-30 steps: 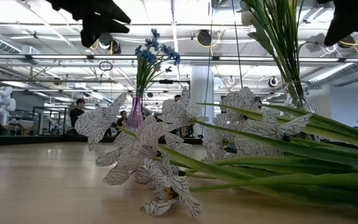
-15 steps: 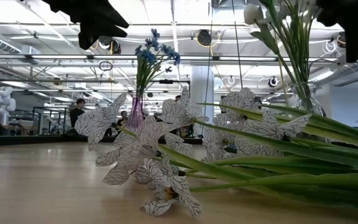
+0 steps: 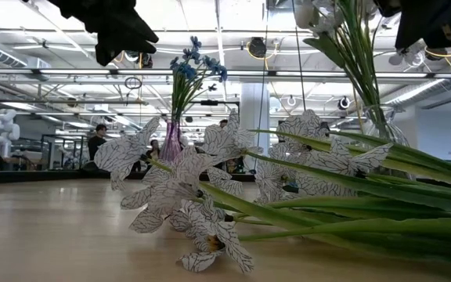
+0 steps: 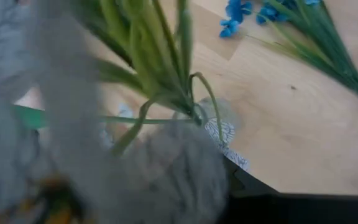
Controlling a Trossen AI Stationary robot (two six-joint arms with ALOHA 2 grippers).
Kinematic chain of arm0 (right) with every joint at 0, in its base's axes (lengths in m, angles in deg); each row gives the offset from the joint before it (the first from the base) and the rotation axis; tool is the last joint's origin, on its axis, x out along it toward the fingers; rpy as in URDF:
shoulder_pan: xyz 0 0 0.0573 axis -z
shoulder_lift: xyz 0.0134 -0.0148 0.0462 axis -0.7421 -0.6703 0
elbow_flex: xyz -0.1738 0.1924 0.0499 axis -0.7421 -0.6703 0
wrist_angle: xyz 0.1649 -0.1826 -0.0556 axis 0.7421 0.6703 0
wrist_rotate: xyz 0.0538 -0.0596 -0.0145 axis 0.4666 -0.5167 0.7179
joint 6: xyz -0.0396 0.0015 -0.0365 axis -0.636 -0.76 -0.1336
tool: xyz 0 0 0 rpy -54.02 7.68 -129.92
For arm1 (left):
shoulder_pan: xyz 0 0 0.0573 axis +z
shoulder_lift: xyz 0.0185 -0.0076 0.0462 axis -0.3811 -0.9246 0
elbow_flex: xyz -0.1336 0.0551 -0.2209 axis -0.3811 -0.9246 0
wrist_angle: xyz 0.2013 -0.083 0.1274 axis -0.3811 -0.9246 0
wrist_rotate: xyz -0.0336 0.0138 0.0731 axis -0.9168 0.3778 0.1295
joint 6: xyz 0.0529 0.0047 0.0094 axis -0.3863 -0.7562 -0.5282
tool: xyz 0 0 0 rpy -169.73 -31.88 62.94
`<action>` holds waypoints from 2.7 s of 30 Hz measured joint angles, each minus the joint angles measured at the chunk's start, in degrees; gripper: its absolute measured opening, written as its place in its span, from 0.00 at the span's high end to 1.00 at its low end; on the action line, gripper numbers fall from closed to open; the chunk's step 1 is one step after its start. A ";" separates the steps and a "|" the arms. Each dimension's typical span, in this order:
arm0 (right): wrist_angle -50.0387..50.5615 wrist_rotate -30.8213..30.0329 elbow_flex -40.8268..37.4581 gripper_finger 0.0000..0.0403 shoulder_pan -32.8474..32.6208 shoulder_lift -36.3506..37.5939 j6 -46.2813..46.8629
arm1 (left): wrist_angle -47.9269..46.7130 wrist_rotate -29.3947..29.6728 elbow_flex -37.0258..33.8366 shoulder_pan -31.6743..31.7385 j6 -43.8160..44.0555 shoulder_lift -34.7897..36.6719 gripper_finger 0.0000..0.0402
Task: Sort flowers into vase by color
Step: Put the red flower into the pink vase
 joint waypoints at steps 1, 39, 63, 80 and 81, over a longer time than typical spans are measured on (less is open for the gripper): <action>-0.72 0.64 0.01 1.00 0.00 0.00 -0.17 | -0.07 0.00 0.00 0.00 -0.02 -0.01 0.72; 4.83 2.88 13.66 0.74 -6.75 -4.10 -5.56 | -0.47 0.20 0.00 0.00 -3.17 -0.01 0.72; 24.45 -0.06 13.64 0.87 -3.25 2.58 5.18 | -0.93 -4.74 0.00 -0.11 -1.49 0.00 0.72; 18.61 -1.76 13.64 1.00 23.38 0.16 -17.86 | -0.90 -4.70 0.00 -1.86 -1.49 -0.05 0.72; 18.58 -1.51 13.64 1.00 25.42 -0.11 -19.70 | -0.90 -4.69 0.00 -1.86 -1.49 -0.05 0.72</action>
